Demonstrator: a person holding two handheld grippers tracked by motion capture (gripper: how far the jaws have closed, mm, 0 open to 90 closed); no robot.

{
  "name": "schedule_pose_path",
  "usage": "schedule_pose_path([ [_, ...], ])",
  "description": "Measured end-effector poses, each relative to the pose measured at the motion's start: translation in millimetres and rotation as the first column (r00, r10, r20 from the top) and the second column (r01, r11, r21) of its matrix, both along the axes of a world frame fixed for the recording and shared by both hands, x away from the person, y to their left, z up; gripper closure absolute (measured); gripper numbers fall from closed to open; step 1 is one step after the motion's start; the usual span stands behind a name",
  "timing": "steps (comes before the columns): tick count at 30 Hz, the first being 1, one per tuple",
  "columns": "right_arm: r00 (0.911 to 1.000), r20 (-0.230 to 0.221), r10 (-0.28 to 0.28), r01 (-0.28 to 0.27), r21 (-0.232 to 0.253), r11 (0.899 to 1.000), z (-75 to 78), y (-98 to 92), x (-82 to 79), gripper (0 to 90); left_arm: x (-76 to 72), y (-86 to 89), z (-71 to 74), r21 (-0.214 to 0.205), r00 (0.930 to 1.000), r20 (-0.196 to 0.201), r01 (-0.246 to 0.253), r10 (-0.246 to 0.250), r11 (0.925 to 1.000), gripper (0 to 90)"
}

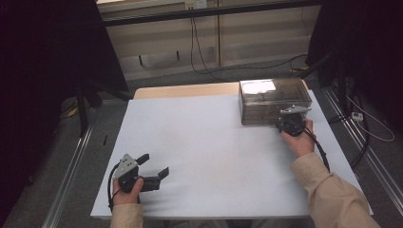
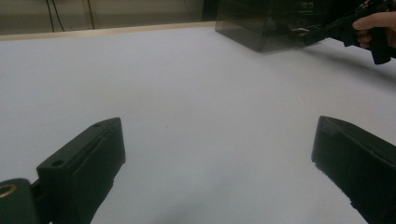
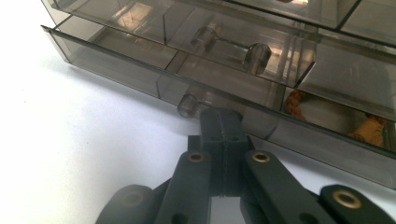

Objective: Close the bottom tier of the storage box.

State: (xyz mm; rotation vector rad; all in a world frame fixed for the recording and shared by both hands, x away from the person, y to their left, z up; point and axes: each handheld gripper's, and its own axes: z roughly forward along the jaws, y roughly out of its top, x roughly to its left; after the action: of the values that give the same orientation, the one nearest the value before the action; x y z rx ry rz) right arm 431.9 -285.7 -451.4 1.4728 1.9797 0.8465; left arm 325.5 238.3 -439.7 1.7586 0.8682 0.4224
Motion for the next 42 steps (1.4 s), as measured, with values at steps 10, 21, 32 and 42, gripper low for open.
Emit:
schedule_pose_path([
  [10, 1.0000, -0.001, 0.002, -0.002, -0.007, 1.000, 0.1, -0.2, -0.1, 90.0, 0.0, -0.1, -0.2, -0.001, 1.0000, -0.001, -0.002, 0.002, 1.0000, 2.8],
  [21, 0.9999, -0.008, 0.007, -0.007, -0.013, 1.000, -1.0, -0.1, -1.0, 90.0, -0.1, 0.2, -0.3, -0.001, 1.0000, -0.002, -0.002, 0.002, 1.0000, 2.9],
  [32, 1.0000, 0.003, 0.003, -0.003, -0.013, 1.000, -2.0, 0.0, 0.7, 90.0, -0.2, 1.0, 0.3, 0.003, 1.0000, 0.001, 0.000, 0.000, 1.0000, 2.8],
  [42, 1.0000, 0.004, -0.002, 0.002, -0.011, 1.000, -2.5, 0.4, 1.1, 90.0, -0.1, 0.7, -0.2, 0.001, 1.0000, -0.002, -0.001, 0.001, 1.0000, 2.8],
])
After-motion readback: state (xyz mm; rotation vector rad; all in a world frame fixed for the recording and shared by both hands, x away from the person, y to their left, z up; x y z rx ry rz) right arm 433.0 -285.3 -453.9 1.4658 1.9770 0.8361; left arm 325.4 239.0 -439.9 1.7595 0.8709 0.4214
